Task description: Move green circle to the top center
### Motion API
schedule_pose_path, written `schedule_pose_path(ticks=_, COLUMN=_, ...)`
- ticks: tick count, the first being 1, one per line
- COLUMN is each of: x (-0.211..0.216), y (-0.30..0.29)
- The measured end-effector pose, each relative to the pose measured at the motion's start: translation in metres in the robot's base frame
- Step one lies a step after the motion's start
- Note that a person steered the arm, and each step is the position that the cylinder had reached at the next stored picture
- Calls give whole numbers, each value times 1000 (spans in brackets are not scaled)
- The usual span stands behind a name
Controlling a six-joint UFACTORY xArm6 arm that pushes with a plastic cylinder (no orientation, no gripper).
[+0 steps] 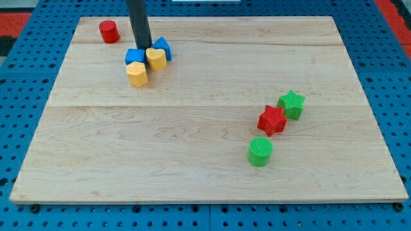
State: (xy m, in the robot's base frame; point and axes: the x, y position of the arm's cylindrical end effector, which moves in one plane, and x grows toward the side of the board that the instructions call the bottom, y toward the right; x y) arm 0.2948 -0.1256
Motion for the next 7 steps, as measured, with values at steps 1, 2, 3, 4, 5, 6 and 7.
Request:
schedule_pose_path(ticks=1, x=14, y=-24)
schedule_pose_path(ticks=2, x=43, y=-78)
schedule_pose_path(ticks=3, x=86, y=-101)
schedule_pose_path(ticks=4, x=159, y=-59)
schedule_pose_path(ticks=5, x=216, y=-17)
schedule_pose_path(ticks=6, x=272, y=48)
schedule_pose_path(ticks=7, x=302, y=139)
